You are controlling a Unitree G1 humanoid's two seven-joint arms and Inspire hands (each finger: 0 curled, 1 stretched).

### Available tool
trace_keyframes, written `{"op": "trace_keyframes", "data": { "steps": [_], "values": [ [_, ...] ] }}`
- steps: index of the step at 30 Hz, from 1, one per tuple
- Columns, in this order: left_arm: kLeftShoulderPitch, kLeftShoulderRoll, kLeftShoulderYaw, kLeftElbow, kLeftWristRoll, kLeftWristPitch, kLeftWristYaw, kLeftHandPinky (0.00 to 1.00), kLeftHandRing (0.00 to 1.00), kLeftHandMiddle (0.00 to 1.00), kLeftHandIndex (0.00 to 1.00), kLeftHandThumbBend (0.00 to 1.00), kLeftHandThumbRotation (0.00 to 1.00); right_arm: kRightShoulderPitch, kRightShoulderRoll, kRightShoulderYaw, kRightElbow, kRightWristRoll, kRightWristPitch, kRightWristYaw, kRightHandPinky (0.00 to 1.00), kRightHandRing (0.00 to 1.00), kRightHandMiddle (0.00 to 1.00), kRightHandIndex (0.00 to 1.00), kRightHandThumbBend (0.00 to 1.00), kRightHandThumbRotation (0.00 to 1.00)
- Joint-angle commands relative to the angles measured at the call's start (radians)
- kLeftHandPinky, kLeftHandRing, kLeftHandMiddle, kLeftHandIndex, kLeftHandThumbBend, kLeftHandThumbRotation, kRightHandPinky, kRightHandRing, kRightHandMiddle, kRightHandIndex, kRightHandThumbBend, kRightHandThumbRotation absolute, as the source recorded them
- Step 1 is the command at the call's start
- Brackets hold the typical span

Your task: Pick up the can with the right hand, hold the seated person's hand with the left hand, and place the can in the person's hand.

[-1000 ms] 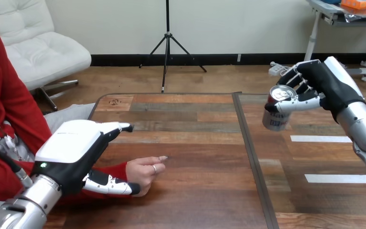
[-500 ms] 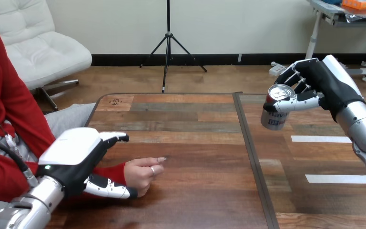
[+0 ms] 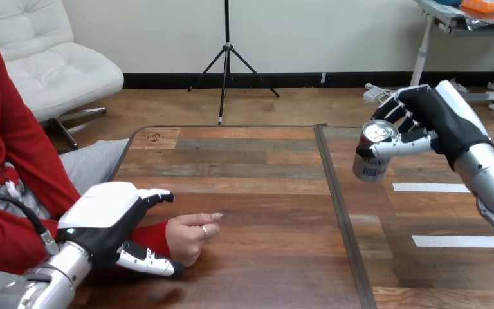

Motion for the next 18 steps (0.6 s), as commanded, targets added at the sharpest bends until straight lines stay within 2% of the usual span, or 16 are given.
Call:
{"op": "trace_keyframes", "data": {
  "steps": [1, 18],
  "values": [
    [-0.089, 0.023, -0.019, 0.028, 0.004, 0.005, 0.017, 0.81, 0.84, 0.86, 0.85, 1.00, 0.47, -0.040, -0.008, -0.031, -0.071, 0.033, -0.014, 0.003, 0.35, 0.39, 0.44, 0.46, 0.77, 0.00],
    [-0.123, 0.021, -0.060, 0.077, -0.018, 0.017, -0.027, 0.84, 0.85, 0.86, 0.86, 1.00, 0.46, -0.036, -0.012, -0.029, -0.078, 0.036, -0.016, -0.001, 0.38, 0.40, 0.45, 0.46, 0.77, 0.00]
  ]
}}
